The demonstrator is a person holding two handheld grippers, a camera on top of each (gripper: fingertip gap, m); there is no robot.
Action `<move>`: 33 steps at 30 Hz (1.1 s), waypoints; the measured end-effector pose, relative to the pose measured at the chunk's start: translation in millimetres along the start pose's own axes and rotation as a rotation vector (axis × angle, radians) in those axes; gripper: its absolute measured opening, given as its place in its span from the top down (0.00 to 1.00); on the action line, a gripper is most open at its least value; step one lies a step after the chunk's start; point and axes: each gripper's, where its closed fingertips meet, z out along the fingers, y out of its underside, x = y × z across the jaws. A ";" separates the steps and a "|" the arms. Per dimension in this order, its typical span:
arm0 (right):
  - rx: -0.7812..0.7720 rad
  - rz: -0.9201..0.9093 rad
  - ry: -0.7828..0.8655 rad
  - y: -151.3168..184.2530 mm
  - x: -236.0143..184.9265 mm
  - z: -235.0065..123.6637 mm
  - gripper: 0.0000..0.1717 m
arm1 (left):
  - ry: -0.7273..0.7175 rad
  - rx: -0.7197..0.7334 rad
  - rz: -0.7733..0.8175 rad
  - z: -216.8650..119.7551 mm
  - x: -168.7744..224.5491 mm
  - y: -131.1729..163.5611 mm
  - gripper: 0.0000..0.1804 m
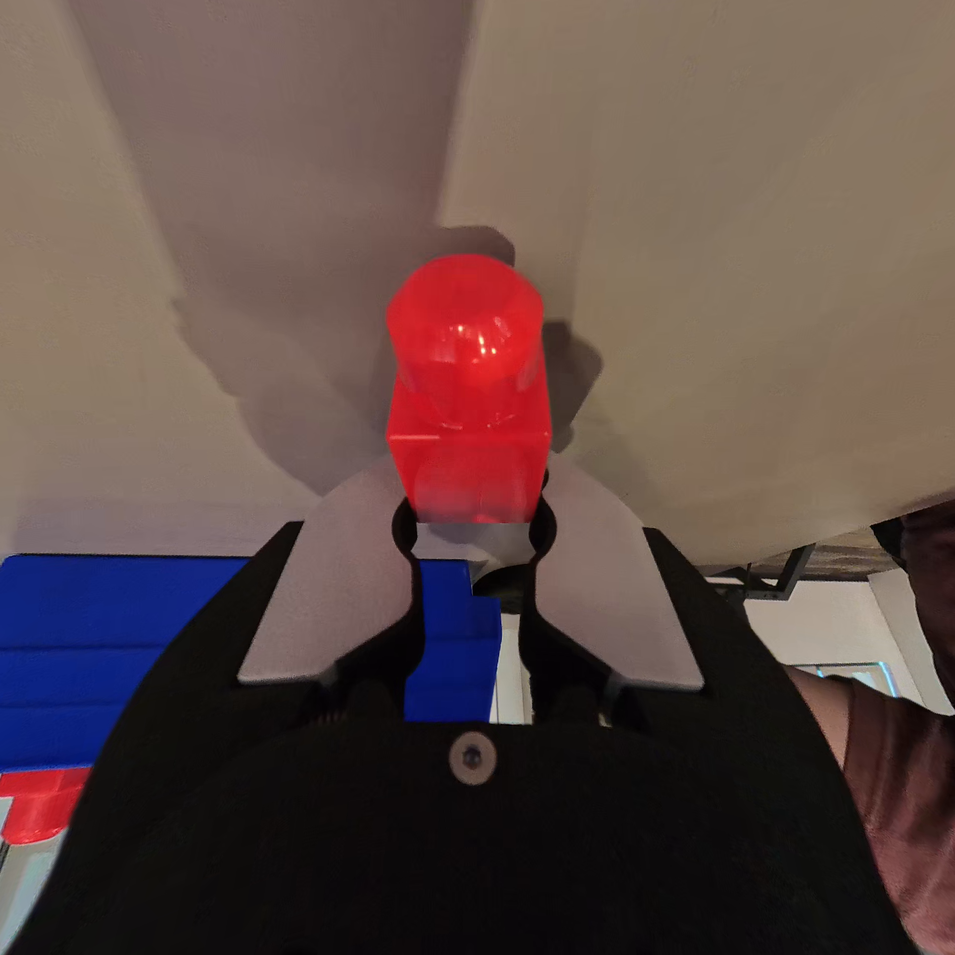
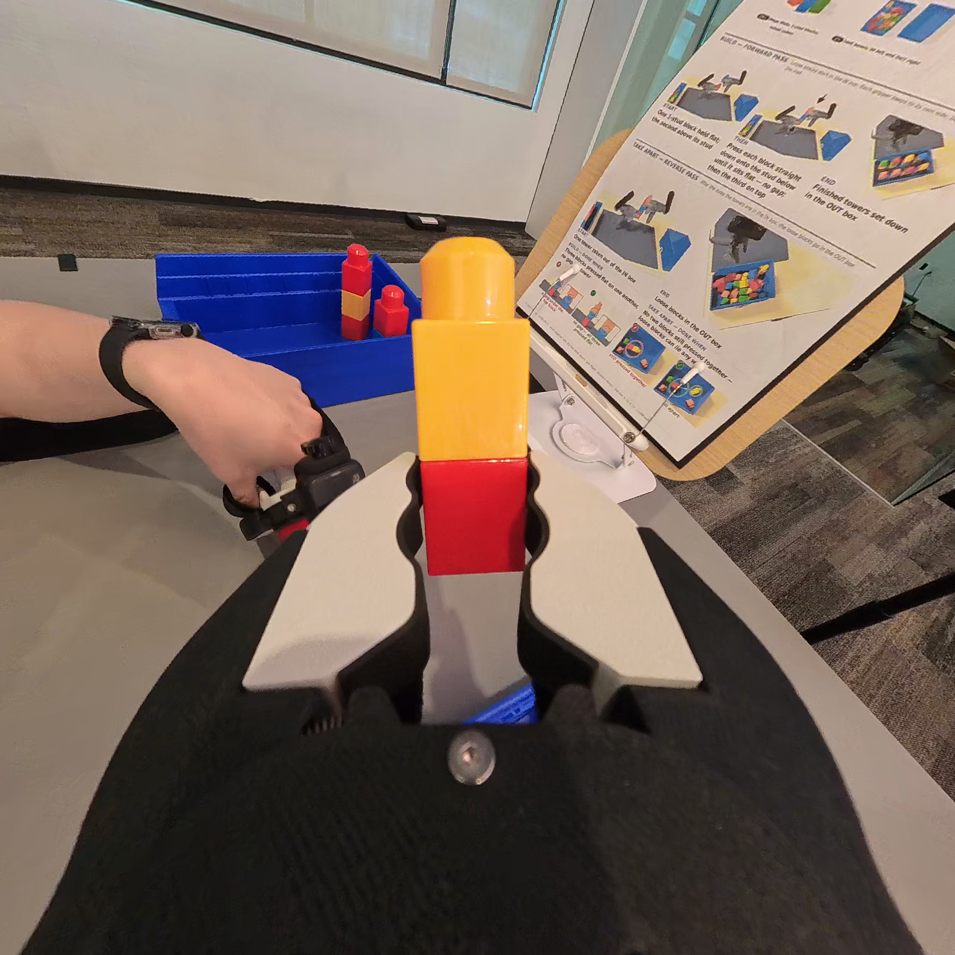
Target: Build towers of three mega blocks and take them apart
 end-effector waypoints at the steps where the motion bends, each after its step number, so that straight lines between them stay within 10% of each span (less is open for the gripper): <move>1: 0.002 0.001 -0.002 -0.3 -0.4 -0.5 0.79 | -0.004 -0.003 0.005 -0.2 0.2 -0.5 0.78; 16: -0.004 -0.004 -0.039 0.7 -6.2 9.1 0.79 | 0.082 0.353 -0.081 -16.5 7.7 2.9 0.74; 21: 0.137 0.101 -0.169 -22.2 -21.8 15.4 0.79 | 0.124 0.811 -0.156 -89.9 -3.3 36.6 0.77; 29: 0.281 0.271 -0.468 -44.5 -62.4 34.4 0.79 | 0.020 2.004 -0.049 -261.2 -0.8 118.0 0.73; 33: 0.225 0.266 -0.540 -39.7 -89.4 64.4 0.79 | -0.023 2.116 -0.031 -276.5 9.6 111.5 0.62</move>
